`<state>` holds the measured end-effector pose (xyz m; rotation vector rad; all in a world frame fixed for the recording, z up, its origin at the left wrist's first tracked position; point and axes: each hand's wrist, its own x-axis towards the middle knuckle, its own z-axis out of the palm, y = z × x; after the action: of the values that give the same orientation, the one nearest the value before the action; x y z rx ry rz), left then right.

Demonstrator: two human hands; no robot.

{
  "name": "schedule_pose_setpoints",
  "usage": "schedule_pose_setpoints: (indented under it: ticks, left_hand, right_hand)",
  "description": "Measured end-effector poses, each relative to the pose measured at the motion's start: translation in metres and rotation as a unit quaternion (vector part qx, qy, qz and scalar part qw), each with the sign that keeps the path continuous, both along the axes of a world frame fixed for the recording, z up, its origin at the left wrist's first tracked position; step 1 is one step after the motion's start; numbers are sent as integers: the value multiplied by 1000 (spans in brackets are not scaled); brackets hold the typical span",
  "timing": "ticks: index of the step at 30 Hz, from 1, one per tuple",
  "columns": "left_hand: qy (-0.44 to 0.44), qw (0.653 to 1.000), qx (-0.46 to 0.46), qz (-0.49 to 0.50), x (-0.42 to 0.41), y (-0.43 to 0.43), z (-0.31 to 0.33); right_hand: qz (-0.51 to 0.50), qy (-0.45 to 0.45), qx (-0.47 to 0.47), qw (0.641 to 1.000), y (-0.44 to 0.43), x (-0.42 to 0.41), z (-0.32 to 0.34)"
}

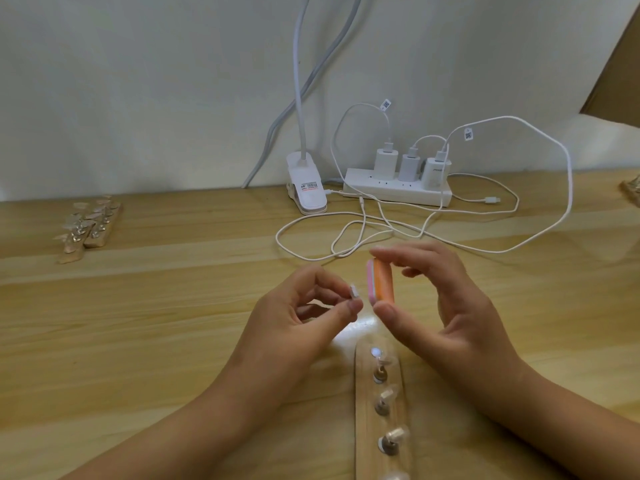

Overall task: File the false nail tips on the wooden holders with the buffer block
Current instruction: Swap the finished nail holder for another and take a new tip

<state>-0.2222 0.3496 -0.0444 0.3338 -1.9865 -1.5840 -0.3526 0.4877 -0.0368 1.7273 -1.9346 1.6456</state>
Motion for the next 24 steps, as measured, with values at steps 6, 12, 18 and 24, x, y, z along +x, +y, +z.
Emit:
schedule_pose_setpoints:
  ticks: [6, 12, 18, 24]
  left_hand:
    - [-15, 999, 24, -22, 1, 0, 3]
    - [-23, 999, 28, -32, 0, 0, 4]
    - [-16, 998, 58, -31, 0, 2, 5]
    - [3, 991, 97, -94, 5, -1, 11]
  right_hand:
    - [-22, 11, -5, 1000, 1, -9, 3]
    - [-5, 6, 5, 1000, -2, -8, 3]
    - [-12, -75, 10, 997, -2, -12, 2]
    - [-5, -120, 12, 993, -3, -14, 1]
